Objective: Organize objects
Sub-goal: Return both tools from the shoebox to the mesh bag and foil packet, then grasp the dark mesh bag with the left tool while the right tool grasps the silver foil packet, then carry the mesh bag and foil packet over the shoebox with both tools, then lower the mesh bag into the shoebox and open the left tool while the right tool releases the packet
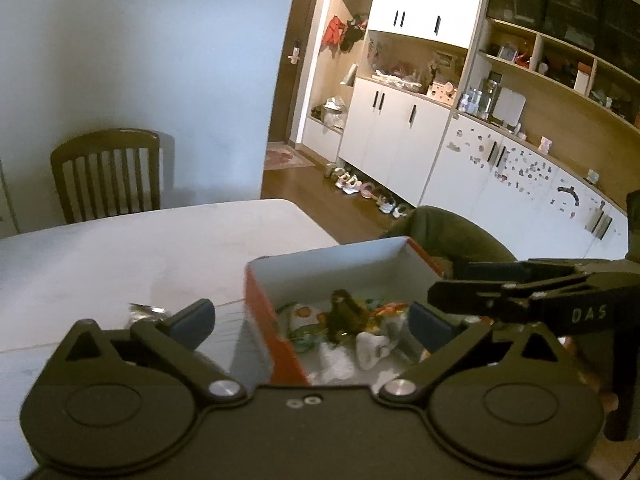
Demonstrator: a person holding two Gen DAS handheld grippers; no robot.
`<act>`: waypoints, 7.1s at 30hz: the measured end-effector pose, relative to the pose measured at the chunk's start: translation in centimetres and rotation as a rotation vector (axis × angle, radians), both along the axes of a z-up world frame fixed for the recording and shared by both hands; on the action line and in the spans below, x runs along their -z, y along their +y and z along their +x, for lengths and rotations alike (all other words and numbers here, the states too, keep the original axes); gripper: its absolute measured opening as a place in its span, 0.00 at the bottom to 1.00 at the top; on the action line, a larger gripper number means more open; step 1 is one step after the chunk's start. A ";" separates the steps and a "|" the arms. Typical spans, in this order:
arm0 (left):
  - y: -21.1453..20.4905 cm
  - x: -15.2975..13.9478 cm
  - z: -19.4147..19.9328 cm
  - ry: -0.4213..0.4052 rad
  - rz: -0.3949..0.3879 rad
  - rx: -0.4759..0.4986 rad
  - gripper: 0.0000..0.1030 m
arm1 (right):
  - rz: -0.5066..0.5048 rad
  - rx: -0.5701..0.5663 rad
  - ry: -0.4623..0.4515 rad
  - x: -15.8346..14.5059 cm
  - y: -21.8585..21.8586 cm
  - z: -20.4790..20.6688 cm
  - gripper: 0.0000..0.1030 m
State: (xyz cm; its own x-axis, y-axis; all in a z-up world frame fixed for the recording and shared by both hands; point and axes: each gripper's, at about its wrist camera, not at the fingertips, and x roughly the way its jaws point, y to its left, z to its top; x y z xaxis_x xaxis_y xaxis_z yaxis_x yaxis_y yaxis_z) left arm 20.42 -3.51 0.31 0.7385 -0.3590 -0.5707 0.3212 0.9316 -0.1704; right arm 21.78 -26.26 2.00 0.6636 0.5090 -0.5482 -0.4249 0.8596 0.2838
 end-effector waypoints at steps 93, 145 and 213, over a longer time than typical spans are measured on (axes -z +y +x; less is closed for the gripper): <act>22.6 18.2 9.1 0.209 0.028 -0.276 0.38 | -0.352 0.284 0.383 19.0 29.6 15.0 0.71; 2.9 2.5 -0.8 0.061 -0.002 -0.146 0.32 | -0.129 0.090 0.214 3.6 9.3 1.1 0.44; -12.9 14.2 15.0 0.423 0.262 0.071 0.35 | -0.305 0.089 0.362 14.2 -3.6 16.2 0.46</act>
State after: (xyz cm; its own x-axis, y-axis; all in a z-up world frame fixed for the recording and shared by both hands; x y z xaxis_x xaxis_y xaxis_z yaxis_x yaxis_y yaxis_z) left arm 35.38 -16.41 -13.87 0.4015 -0.2045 -0.8927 0.3389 0.9387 -0.0626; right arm 37.93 -29.90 -12.19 0.4359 0.2392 -0.8676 -0.2663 0.9551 0.1296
